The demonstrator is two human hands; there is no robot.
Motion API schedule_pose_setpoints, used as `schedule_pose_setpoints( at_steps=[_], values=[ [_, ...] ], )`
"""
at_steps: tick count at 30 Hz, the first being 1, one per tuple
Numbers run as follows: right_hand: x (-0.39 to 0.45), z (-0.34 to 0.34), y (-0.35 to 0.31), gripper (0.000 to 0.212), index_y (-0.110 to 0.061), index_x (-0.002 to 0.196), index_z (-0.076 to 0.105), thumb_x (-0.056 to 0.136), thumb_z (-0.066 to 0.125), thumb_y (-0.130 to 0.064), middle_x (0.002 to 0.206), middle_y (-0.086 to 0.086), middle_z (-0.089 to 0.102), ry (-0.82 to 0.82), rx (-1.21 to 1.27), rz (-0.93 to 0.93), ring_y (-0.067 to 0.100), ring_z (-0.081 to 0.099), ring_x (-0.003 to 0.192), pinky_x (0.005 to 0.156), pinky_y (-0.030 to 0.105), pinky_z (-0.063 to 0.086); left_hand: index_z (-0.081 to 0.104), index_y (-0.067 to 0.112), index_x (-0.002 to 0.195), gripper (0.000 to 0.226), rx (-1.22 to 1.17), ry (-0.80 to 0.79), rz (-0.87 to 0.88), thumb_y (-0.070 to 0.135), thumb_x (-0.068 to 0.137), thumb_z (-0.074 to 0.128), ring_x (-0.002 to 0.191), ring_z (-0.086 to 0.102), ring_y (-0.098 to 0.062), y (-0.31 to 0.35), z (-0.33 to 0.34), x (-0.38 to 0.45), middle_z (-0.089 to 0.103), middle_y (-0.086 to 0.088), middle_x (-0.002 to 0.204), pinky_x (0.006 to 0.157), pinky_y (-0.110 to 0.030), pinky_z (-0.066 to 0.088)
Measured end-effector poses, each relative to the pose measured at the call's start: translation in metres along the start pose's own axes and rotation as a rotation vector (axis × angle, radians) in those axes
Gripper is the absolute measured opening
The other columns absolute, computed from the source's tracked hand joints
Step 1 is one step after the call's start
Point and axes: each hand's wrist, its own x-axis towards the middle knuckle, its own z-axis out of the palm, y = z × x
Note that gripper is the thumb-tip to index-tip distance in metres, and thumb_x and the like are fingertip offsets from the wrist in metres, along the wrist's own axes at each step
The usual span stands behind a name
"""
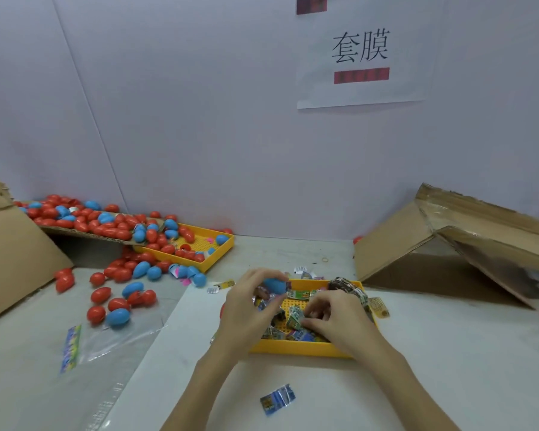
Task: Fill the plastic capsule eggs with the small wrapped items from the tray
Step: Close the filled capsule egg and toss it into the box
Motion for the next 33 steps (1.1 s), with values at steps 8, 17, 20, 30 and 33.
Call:
schedule_pose_setpoints(
  at_steps=[8, 17, 20, 30, 33],
  values=[
    [0.001, 0.005, 0.004, 0.021, -0.021, 0.101, 0.069, 0.087, 0.081, -0.031, 0.089, -0.005, 0.063, 0.029, -0.024, 0.007, 0.003, 0.054, 0.070, 0.063, 0.012, 0.041, 0.072, 0.032, 0.098, 0.012, -0.067, 0.008, -0.001, 0.026, 0.088, 0.077, 0.102, 0.063, -0.012, 0.002, -0.003, 0.000, 0.063, 0.008, 0.105, 0.084, -0.021, 0.055],
    [0.003, 0.009, 0.007, 0.012, -0.018, 0.107, 0.071, 0.095, 0.069, -0.015, 0.088, -0.006, 0.067, 0.071, -0.095, 0.001, 0.002, 0.057, 0.071, 0.069, 0.014, 0.049, 0.066, 0.022, 0.113, 0.032, -0.128, -0.050, -0.069, 0.014, 0.086, 0.080, 0.105, 0.067, -0.012, 0.002, 0.001, -0.002, 0.069, 0.009, 0.109, 0.088, -0.027, 0.059],
    [0.004, 0.009, 0.004, 0.022, -0.016, 0.111, 0.069, 0.094, 0.072, -0.030, 0.096, -0.001, 0.066, 0.072, -0.165, 0.018, 0.012, 0.059, 0.086, 0.082, 0.027, 0.052, 0.067, 0.020, 0.112, 0.028, -0.122, -0.062, -0.080, 0.011, 0.088, 0.078, 0.106, 0.067, -0.014, 0.002, 0.001, -0.002, 0.070, 0.006, 0.111, 0.090, -0.029, 0.059],
    [-0.003, 0.009, -0.003, 0.012, -0.017, 0.103, 0.069, 0.101, 0.061, -0.025, 0.102, -0.003, 0.053, 0.172, -0.233, -0.049, 0.011, 0.055, 0.092, 0.080, 0.021, 0.044, 0.064, 0.030, 0.114, 0.029, -0.174, -0.124, -0.165, 0.007, 0.096, 0.065, 0.087, 0.070, -0.015, 0.007, 0.003, -0.004, 0.065, 0.009, 0.106, 0.079, -0.026, 0.059],
    [-0.006, 0.008, -0.005, 0.003, -0.016, 0.095, 0.067, 0.097, 0.066, -0.018, 0.096, -0.006, 0.052, 0.287, -0.116, -0.115, 0.003, 0.049, 0.079, 0.071, 0.011, 0.037, 0.057, 0.022, 0.104, 0.022, -0.223, -0.183, -0.247, 0.001, 0.098, 0.050, 0.076, 0.054, -0.014, 0.005, 0.006, -0.005, 0.059, 0.005, 0.095, 0.069, -0.026, 0.049]
  ],
)
